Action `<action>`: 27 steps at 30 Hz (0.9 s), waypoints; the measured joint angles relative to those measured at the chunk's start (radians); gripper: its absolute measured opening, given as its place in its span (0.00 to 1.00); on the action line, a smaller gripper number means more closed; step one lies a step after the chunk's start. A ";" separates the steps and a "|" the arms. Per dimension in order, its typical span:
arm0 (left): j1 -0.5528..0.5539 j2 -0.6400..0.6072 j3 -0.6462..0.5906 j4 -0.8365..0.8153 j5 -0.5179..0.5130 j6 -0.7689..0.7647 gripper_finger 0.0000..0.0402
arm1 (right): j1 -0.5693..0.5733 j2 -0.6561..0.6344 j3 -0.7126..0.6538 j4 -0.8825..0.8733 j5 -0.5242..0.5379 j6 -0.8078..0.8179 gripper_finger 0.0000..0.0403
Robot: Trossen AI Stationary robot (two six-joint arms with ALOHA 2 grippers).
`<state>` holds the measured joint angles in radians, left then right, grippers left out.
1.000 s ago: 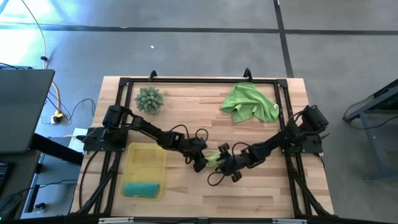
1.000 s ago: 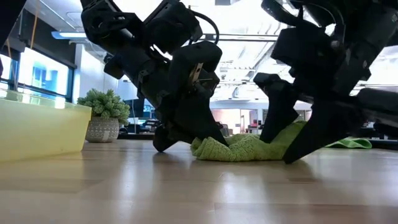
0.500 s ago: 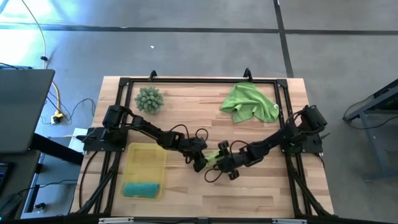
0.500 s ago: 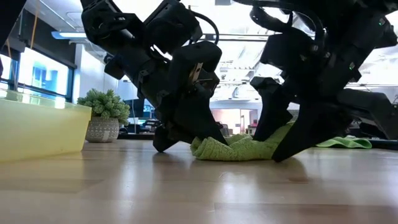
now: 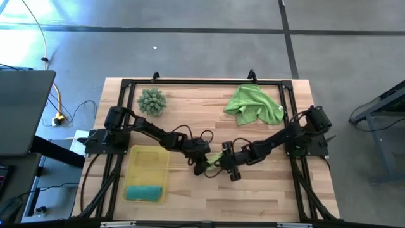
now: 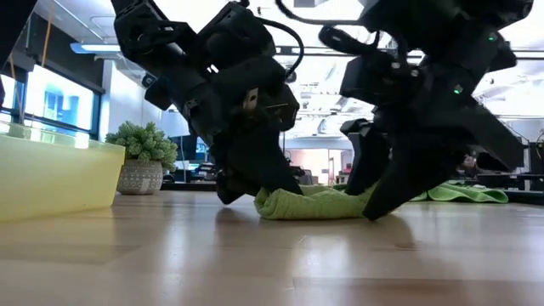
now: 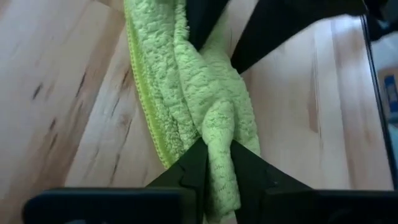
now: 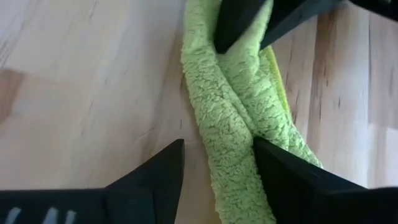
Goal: Roll microfiber towels into tight, uniform cylinder then place into a basket
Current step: Put the light green towel into the yellow bin
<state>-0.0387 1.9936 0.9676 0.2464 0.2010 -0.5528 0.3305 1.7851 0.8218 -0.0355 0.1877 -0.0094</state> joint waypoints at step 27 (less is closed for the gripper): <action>-0.059 -0.112 0.000 0.058 -0.364 0.503 0.31 | -0.246 0.003 -0.005 -0.018 -0.442 0.304 0.24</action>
<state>-0.0977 1.8816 0.9680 0.3048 -0.1628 -0.0497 0.0849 1.7880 0.8169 -0.0536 -0.2543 0.2951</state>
